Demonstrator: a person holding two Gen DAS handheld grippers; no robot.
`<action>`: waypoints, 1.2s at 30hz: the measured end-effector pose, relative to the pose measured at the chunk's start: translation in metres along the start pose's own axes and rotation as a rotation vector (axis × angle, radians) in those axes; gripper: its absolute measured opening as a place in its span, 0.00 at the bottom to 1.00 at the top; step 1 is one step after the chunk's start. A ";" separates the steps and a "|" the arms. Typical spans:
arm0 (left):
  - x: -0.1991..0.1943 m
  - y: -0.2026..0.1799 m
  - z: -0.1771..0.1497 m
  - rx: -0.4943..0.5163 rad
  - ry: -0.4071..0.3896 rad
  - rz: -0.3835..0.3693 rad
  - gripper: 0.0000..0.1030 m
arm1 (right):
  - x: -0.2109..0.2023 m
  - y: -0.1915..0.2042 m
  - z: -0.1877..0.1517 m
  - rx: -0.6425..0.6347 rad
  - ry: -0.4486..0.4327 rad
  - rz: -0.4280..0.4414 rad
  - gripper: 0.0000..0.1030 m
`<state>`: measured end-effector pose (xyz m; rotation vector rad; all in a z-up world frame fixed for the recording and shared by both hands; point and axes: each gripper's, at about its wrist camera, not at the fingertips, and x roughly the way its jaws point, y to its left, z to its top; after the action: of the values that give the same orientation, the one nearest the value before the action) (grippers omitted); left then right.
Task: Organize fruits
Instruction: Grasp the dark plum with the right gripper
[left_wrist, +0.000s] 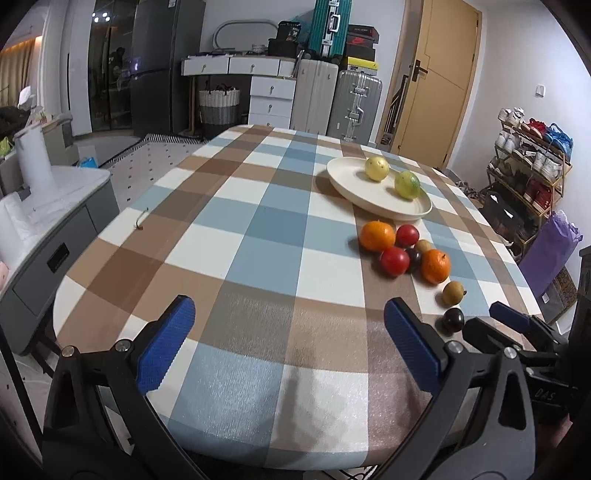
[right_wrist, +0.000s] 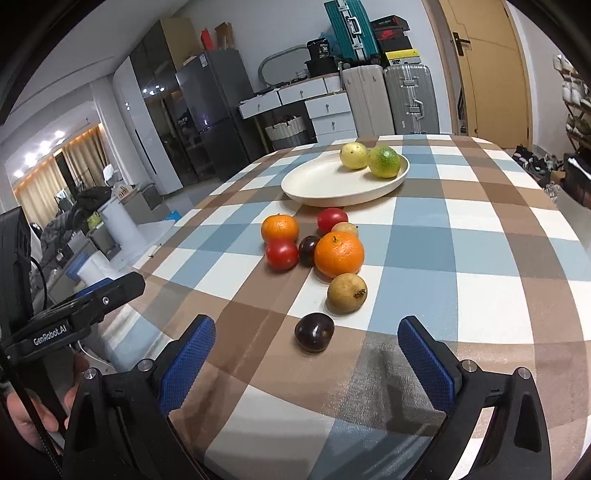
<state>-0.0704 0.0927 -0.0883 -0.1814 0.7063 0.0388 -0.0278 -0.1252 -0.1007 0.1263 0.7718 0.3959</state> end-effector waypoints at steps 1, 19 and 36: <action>0.001 0.001 -0.001 -0.005 0.007 -0.004 0.99 | 0.002 0.001 0.000 -0.004 0.005 -0.005 0.94; 0.021 0.012 -0.008 -0.035 0.047 -0.022 0.99 | 0.018 -0.009 -0.006 0.016 0.063 -0.008 0.25; 0.058 -0.019 0.027 0.037 0.090 -0.049 0.99 | -0.008 -0.030 0.007 0.067 -0.048 0.136 0.25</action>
<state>-0.0072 0.0768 -0.1030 -0.1660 0.7914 -0.0293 -0.0191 -0.1558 -0.0979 0.2510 0.7314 0.4942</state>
